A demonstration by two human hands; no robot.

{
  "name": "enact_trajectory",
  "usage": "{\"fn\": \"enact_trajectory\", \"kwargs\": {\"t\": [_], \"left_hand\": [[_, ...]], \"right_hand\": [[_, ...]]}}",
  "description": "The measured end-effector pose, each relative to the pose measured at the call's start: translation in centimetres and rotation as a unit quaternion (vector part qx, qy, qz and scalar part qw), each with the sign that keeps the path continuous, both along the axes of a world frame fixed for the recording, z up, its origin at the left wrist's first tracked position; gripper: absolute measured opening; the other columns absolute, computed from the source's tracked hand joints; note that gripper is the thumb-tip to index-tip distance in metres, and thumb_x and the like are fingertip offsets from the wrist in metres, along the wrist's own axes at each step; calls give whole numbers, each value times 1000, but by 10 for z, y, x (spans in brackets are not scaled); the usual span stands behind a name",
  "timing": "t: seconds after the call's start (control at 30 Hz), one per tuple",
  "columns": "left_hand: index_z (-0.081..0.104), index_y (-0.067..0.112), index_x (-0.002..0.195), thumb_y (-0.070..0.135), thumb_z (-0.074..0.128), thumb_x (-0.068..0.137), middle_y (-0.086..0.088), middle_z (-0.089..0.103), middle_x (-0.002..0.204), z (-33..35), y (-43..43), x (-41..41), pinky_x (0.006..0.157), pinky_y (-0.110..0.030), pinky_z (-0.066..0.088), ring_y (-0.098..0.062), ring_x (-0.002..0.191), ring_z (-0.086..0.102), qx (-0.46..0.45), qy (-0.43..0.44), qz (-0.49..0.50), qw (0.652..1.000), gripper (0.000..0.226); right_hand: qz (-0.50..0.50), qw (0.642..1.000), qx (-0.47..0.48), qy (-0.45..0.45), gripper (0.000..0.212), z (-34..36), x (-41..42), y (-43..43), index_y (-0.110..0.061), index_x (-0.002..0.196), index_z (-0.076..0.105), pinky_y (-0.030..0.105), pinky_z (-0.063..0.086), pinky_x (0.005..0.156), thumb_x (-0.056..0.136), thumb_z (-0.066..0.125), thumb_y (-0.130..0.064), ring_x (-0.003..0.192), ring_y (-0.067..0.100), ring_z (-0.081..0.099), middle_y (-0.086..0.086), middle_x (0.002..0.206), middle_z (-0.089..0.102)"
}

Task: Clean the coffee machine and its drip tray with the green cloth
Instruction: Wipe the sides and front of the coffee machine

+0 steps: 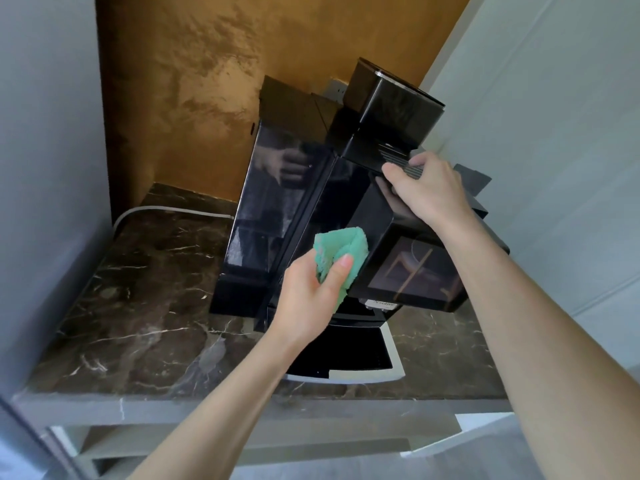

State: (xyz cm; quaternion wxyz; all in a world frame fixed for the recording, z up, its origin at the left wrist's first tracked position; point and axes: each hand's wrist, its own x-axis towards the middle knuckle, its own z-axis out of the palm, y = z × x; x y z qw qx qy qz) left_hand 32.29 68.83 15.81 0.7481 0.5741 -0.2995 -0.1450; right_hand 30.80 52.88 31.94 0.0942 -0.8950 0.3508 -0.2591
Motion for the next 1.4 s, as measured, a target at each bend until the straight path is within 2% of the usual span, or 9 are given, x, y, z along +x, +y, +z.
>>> {"fn": "enact_trajectory", "kwargs": {"t": [0.13,0.3,0.43,0.53,0.73,0.87,1.0,1.13,1.4], "left_hand": [[70,23,107,29,57,105,-2,76,93,-22,3,-13,80,-49,63,-20,88,75,-19,81,-12,996,14],[70,26,113,22,57,105,4,79,104,-21,1,-29,92,-48,61,-17,100,76,-64,172,-12,983,16],[71,32,124,25,66,101,18,75,115,-3,-8,-18,99,-37,58,-4,110,69,-38,73,49,995,25],[74,28,122,27,73,95,19,75,108,23,-13,-4,92,-30,59,-1,104,69,-34,-14,87,996,27],[76,26,119,20,73,96,27,73,97,48,-28,9,88,-19,56,5,99,69,-66,-6,101,993,24],[69,28,96,32,68,99,12,67,87,53,-43,31,75,-34,56,-8,82,63,74,-120,211,967,5],[62,25,102,26,72,96,8,63,97,61,-47,51,71,-38,55,-14,84,63,122,-202,244,941,11],[60,24,103,28,76,93,7,65,101,64,-43,58,74,-44,57,-14,85,63,89,-216,254,938,19],[48,18,87,63,69,86,5,59,82,22,-55,55,61,-37,50,-18,74,58,126,-80,316,937,49]], "right_hand": [[-3,1000,-8,-1,61,1,-2,1,-16,139,54,43,46,105,94,57,-57,134,27,48,6,138,60],[-6,1000,8,-24,65,1,-4,6,-20,132,57,43,50,102,86,53,-66,124,24,58,3,123,70],[-10,1000,8,-23,64,0,-4,7,-20,131,56,41,49,100,86,52,-66,125,22,56,3,120,71],[-13,1000,-8,-21,59,1,-6,7,-16,137,55,40,45,102,94,57,-56,132,26,49,7,137,61],[0,999,-25,-34,60,1,-5,6,-13,142,51,44,40,108,99,52,-55,138,28,42,9,144,54],[-6,999,-21,-29,58,1,-5,5,-13,142,51,46,38,111,103,42,-55,140,28,40,11,144,55],[-8,999,-13,-30,55,0,-4,2,-13,141,52,45,38,109,104,41,-52,140,29,39,11,142,56],[-6,999,-14,-33,56,1,-4,3,-13,141,52,45,39,109,103,43,-53,139,28,41,10,141,57],[1,999,-19,-36,55,0,-5,4,-15,141,51,42,38,109,101,47,-53,138,24,41,7,144,54]]}}
